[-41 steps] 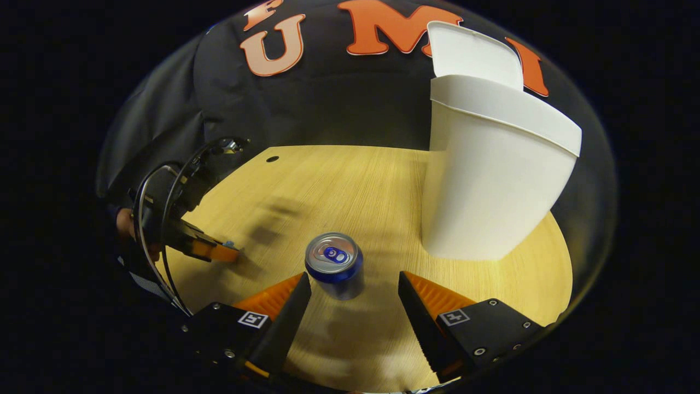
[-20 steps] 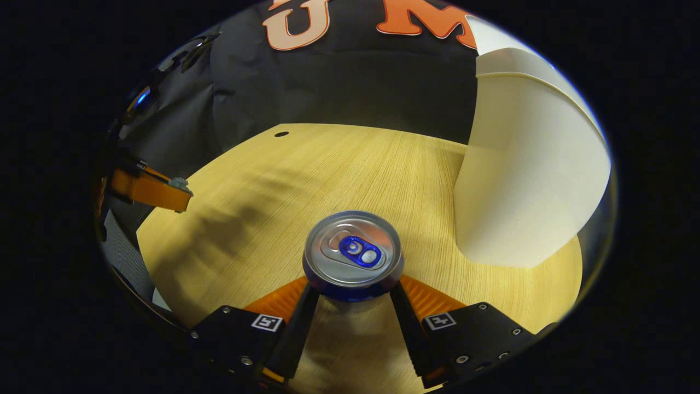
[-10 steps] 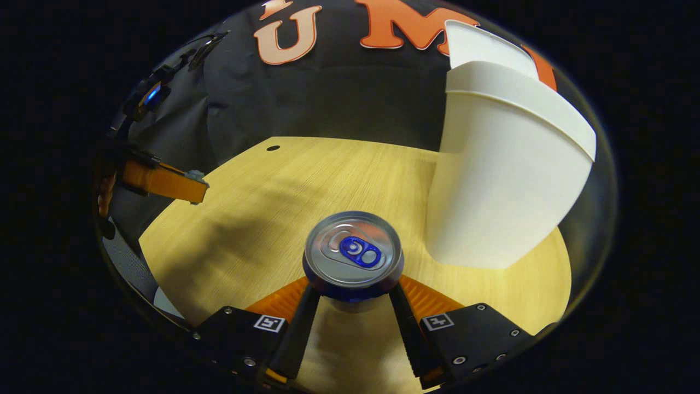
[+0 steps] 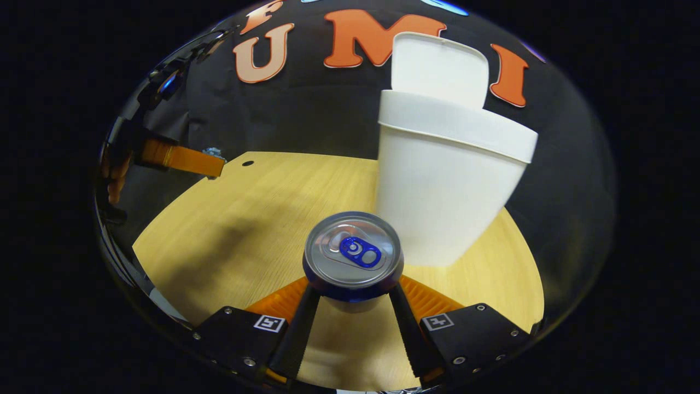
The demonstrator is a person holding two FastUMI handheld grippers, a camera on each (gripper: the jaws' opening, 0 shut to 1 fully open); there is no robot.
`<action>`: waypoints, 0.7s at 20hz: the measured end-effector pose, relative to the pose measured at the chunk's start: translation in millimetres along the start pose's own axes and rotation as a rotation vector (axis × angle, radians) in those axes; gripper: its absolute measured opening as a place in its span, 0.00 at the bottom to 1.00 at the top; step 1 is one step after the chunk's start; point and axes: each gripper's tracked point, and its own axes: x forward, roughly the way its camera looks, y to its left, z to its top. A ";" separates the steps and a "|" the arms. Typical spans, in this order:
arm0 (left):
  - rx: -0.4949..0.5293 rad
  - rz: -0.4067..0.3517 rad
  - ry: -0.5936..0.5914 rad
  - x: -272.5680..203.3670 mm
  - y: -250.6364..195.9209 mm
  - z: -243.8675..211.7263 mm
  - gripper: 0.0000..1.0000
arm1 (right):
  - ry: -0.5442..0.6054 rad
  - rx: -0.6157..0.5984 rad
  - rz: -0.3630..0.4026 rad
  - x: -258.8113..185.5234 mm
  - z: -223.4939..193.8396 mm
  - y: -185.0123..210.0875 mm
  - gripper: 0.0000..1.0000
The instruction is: Press the lid of the desktop garbage bin to open it, pick up the crumpled paper on the desktop and throw it into the bin, then pick up the pop can on the desktop and drop it into the bin, and finally close the garbage bin lid.
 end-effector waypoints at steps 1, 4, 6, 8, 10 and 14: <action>0.005 -0.010 -0.019 0.8 -6.9 11.4 0.15 | -0.004 0.010 -0.011 -0.2 2.8 -0.1 0.76; 0.014 -0.058 -0.063 0.9 -32.1 38.8 0.15 | -0.006 0.026 -0.054 1.4 5.2 -3.0 0.76; 0.020 -0.100 -0.097 4.4 -50.4 61.6 0.15 | -0.008 0.033 -0.080 0.6 7.0 -4.6 0.76; 0.038 -0.125 -0.132 9.6 -69.4 83.9 0.15 | -0.011 0.050 -0.102 0.0 7.4 -6.1 0.76; 0.061 -0.151 -0.170 13.4 -88.0 108.0 0.15 | -0.015 0.068 -0.129 -1.8 10.1 -6.9 0.76; 0.105 -0.190 -0.226 19.9 -119.5 142.7 0.14 | -0.020 0.119 -0.178 -0.9 10.6 -5.4 0.76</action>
